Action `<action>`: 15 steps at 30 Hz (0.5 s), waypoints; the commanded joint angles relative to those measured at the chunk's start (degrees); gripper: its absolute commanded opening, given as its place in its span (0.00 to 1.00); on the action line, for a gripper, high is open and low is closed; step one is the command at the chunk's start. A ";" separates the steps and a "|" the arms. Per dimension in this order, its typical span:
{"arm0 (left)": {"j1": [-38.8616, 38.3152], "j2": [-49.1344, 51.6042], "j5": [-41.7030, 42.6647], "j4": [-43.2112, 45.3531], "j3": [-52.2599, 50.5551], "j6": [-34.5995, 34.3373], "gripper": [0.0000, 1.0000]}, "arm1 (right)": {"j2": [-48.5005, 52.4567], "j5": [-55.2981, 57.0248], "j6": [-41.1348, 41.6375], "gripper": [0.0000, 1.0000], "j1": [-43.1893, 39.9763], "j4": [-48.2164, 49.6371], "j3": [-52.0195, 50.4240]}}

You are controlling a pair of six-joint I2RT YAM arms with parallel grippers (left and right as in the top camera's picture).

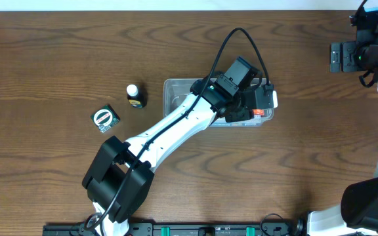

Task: Pack container
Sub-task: 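Carry the Panadol box right and lower it into the container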

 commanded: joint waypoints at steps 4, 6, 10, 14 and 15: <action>0.09 0.98 -0.76 4.61 -0.26 1.64 0.51 | -0.22 -0.24 0.57 0.99 -0.11 0.00 0.26; 0.09 0.98 -0.74 5.53 -0.26 1.64 0.51 | -0.22 -0.24 0.57 0.99 -0.11 0.00 0.26; 0.09 0.98 -0.74 5.29 -0.26 1.62 0.50 | -0.22 -0.24 0.57 0.99 -0.11 0.00 0.26; 0.09 0.98 -0.72 4.92 -0.26 1.60 0.50 | -0.22 -0.24 0.57 0.99 -0.11 0.00 0.26; 0.09 1.01 -0.72 4.92 -0.26 1.60 0.51 | -0.22 -0.24 0.57 0.99 -0.11 0.00 0.26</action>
